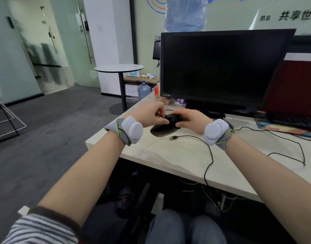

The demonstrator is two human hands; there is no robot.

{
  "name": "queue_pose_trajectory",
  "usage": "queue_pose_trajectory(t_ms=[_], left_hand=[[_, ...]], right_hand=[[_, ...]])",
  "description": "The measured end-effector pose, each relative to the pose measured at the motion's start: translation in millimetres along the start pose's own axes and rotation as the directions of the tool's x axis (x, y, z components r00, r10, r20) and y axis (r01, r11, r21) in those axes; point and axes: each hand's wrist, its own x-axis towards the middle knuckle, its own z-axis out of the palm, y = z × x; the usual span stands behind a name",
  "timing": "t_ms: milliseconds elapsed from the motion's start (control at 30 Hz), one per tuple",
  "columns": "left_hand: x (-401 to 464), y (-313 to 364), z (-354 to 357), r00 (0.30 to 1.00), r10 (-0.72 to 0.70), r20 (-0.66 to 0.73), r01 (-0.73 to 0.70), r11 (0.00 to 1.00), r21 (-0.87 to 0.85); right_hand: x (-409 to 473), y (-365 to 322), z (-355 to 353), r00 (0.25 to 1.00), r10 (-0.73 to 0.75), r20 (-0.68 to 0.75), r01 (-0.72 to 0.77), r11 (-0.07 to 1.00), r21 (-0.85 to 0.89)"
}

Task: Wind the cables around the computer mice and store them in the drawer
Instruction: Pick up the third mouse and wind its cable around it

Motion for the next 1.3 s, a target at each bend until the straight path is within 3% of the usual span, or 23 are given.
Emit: queue_pose_trajectory(t_ms=[200,333,433,500,567,667,733,800,900,1033,1133,1300], left_hand=[[-4.9,-22.8,-7.8,0.995,-0.03,0.1,0.078,0.85,-0.52],[-8.5,-30.1,-1.2,0.996,-0.058,0.068,0.089,0.544,-0.835],[-9.0,-28.1,3.2,0.991,-0.133,0.017,0.076,0.456,-0.887],[-12.8,-26.1,8.8,0.979,-0.205,0.018,0.111,0.454,-0.884],[-14.6,-23.2,18.1,0.947,-0.32,-0.027,0.143,0.495,-0.857],[-6.9,-10.1,30.8,0.949,-0.315,0.011,0.123,0.337,-0.933],[-4.0,-6.7,40.7,0.955,-0.292,0.046,0.17,0.414,-0.894],[-7.6,-7.8,49.8,0.955,-0.275,0.112,0.245,0.519,-0.819],[-13.6,-7.8,57.8,0.939,-0.288,0.188,0.34,0.691,-0.638],[-9.0,3.6,51.9,0.971,-0.209,0.111,0.234,0.92,-0.313],[-4.7,14.6,42.2,0.988,-0.142,0.053,0.149,0.974,-0.169],[2.8,23.8,23.6,0.989,-0.114,-0.093,0.118,0.993,0.031]], right_hand=[[-6.2,-6.4,-1.6,0.99,-0.062,0.129,0.03,0.972,0.235],[-6.0,-12.8,4.2,0.991,-0.046,0.123,-0.03,0.835,0.549],[-4.4,-17.3,10.2,0.994,-0.067,0.092,-0.04,0.55,0.834],[-2.9,-19.3,13.6,0.996,-0.063,0.06,-0.032,0.378,0.925],[-1.1,-21.1,16.8,0.999,-0.042,0.03,-0.017,0.284,0.959],[3.5,-22.5,17.4,0.999,0.008,-0.049,0.047,0.126,0.991],[8.2,-24.0,12.6,0.99,0.058,-0.132,0.128,0.076,0.989],[11.8,-22.2,6.1,0.966,0.123,-0.229,0.211,0.144,0.967],[13.3,-14.5,-0.8,0.91,0.232,-0.344,0.255,0.339,0.905],[13.4,-3.8,-0.9,0.862,0.294,-0.413,0.17,0.6,0.781],[13.5,4.7,4.0,0.888,0.267,-0.375,0.054,0.748,0.662],[8.9,15.8,9.9,0.942,0.202,-0.267,-0.036,0.855,0.518]])
